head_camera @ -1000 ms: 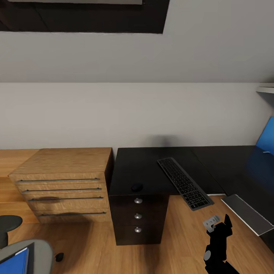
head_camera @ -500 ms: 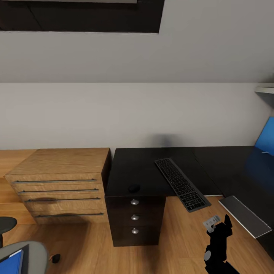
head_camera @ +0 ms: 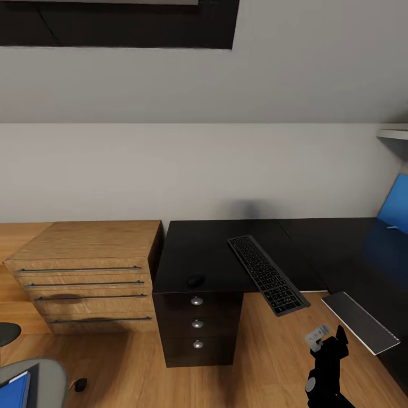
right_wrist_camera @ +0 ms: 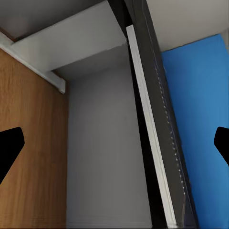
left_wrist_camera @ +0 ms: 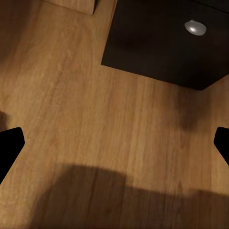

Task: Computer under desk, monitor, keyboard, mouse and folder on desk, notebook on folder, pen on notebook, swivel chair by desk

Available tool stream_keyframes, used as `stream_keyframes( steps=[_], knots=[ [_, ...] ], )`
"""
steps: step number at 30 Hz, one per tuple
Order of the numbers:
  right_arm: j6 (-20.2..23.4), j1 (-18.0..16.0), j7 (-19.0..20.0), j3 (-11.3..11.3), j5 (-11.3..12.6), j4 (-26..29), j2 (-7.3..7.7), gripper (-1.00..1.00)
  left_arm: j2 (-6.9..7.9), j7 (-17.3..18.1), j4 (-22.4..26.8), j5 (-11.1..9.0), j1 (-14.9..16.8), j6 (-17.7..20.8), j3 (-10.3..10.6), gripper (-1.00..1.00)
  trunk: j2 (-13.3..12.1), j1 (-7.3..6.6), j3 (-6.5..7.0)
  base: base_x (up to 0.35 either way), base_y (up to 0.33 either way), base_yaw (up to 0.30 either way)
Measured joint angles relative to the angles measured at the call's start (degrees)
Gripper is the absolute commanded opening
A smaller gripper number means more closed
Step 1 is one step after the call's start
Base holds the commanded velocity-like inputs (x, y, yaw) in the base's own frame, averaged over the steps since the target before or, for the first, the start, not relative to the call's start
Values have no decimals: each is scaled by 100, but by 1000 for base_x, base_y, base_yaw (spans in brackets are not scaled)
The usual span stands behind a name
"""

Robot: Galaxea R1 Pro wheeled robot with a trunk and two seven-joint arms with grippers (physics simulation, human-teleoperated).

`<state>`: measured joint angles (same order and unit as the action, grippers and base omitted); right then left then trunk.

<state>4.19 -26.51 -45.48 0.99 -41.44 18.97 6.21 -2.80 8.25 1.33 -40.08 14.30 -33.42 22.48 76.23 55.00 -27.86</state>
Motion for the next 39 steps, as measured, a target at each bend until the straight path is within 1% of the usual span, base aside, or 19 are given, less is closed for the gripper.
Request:
stream_keyframes(
  steps=[10, 20, 35, 39],
  knots=[
    [36, 0, 18, -3, 10, -120, 3, 100, 0, 0, 0, 0, 0, 0, 0, 100, 0, 0, 0, 0, -72, 0],
    [39, 0, 23, -3, 11, -129, 39, 100, 0, 0, 0, 0, 2, 0, 1, 100, 0, 0, 0, 0, -7, 0],
    [42, 0, 23, -3, 12, -121, 53, 100, 4, -7, 0, -7, -1, -3, 1, 100, 0, 0, 0, 0, -34, 0],
    [42, -1, 17, -3, 11, -120, 54, 100, 3, -8, 0, -8, 0, -1, 1, 100, -159, -87, 71, 0, -2, 0]
  ],
)
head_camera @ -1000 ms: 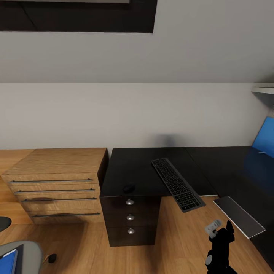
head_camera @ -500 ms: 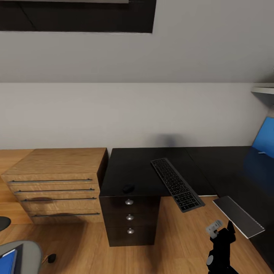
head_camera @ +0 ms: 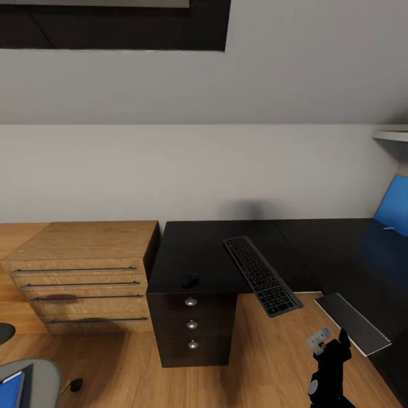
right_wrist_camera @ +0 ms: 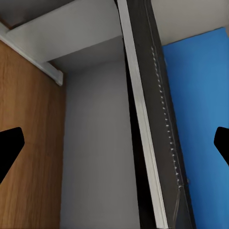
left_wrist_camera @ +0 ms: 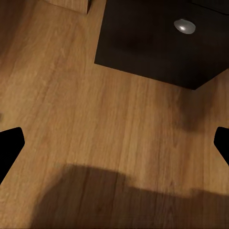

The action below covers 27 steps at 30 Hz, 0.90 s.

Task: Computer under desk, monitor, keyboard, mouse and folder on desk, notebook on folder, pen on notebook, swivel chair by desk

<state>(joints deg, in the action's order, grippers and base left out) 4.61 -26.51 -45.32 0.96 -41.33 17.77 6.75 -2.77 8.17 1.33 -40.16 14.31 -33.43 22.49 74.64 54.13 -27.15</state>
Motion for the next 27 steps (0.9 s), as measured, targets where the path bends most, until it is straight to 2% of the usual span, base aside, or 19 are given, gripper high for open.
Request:
stream_keyframes(
  steps=[9, 12, 27],
  knots=[
    [0, 0, 5, 0, 0, 0, 0, 100, 1, -1, 0, -1, -1, 1, 0, 100, -42, -23, 19, 0, 0, 0],
    [0, 0, 6, 0, 0, 0, -1, 100, -2, -1, 0, -1, -1, 1, 0, 100, -161, -88, 72, 0, 0, 0],
    [0, 0, 6, 0, 0, -4, -7, 100, 5, -1, 0, -1, 1, 1, 0, 100, -162, -89, 72, 12, -6, 0]
  ],
)
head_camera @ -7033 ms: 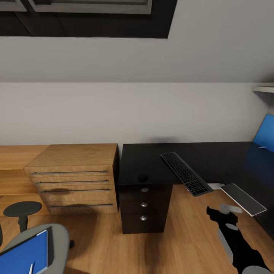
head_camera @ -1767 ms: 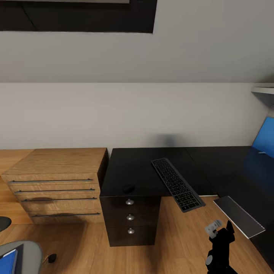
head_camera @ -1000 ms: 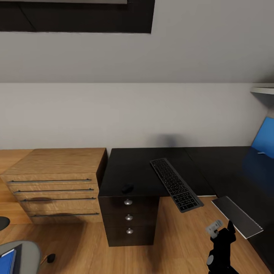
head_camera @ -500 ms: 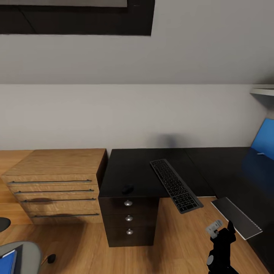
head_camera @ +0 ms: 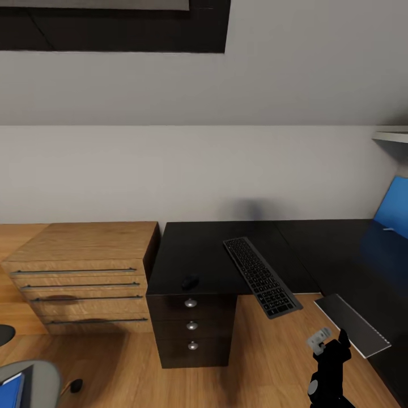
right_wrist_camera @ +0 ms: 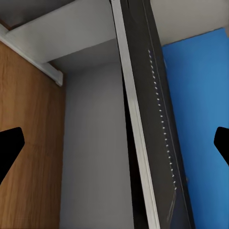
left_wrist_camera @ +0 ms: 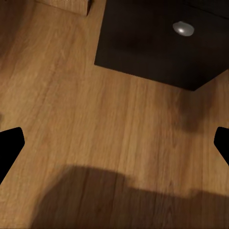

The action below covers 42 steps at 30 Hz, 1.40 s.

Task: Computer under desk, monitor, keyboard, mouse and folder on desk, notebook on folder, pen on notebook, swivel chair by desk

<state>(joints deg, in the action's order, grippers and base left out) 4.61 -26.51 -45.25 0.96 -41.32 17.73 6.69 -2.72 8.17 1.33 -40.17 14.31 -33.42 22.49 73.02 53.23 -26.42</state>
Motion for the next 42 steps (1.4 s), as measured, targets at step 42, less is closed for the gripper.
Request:
stream_keyframes(
  steps=[42],
  knots=[
    [0, 0, 8, -3, 3, -150, -2, 100, 9, -1, 0, 0, 1, -26, 0, 100, 0, 0, 0, 30, -52, 0]
  ],
)
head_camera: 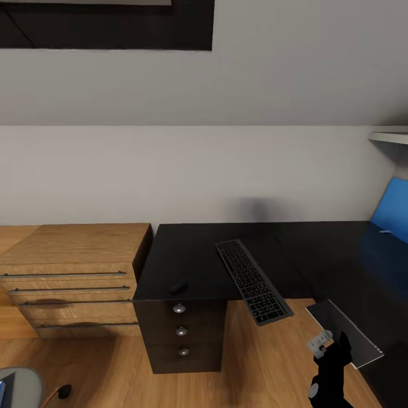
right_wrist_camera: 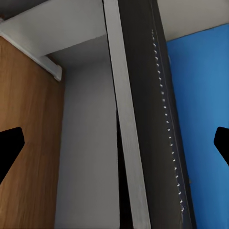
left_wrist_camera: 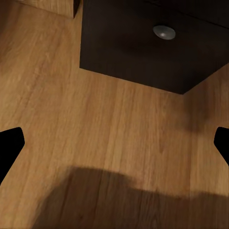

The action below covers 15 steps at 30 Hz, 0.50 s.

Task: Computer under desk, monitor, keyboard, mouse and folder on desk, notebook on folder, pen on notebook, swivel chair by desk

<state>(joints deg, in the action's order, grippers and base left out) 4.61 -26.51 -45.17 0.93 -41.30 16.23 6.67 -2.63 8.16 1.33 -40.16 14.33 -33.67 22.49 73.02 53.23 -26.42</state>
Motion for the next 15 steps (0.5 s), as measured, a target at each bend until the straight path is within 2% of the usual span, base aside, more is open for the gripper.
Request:
stream_keyframes(
  steps=[6, 15],
  knots=[
    [0, 0, 0, 0, 1, -18, 0, 100, 0, 0, 0, 0, -3, -20, 0, 100, 0, 0, 0, 142, 0, 0],
    [0, 0, 0, 2, -3, -24, 0, 100, 0, 1, 0, 0, 0, -19, 0, 100, 0, 1, 0, 20, 0, 0]
  ],
)
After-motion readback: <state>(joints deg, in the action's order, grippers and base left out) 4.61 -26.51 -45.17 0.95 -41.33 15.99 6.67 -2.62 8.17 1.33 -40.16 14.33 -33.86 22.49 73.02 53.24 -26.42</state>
